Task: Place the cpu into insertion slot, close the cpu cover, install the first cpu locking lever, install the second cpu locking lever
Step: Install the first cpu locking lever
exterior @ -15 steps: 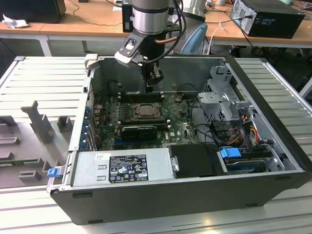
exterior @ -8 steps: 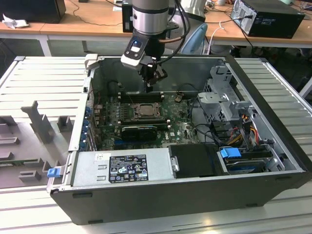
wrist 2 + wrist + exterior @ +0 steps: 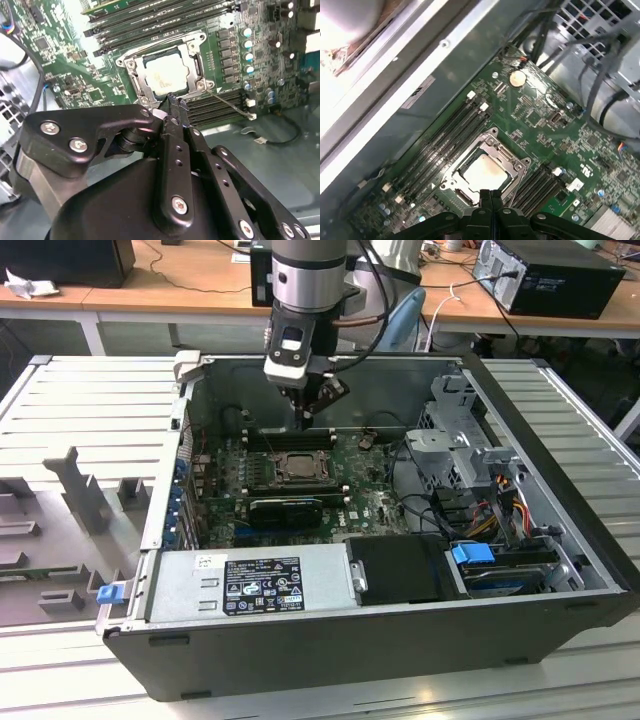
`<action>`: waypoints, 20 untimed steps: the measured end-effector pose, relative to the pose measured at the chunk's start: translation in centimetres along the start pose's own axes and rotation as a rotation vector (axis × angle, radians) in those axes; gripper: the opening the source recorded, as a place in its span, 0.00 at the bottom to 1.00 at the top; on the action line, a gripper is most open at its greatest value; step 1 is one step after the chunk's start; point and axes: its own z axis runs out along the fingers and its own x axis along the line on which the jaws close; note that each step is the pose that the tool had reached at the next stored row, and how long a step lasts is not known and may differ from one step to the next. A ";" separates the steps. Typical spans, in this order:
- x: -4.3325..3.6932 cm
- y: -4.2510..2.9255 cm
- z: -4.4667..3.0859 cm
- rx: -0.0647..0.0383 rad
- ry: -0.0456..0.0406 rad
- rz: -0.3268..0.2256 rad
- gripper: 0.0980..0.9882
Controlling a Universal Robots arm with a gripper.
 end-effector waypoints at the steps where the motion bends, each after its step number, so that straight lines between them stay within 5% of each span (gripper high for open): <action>1: 0.00 0.00 0.00 0.000 0.0005 -0.020 0.01; 20: 0.00 0.00 0.00 -0.001 0.0048 -0.206 0.01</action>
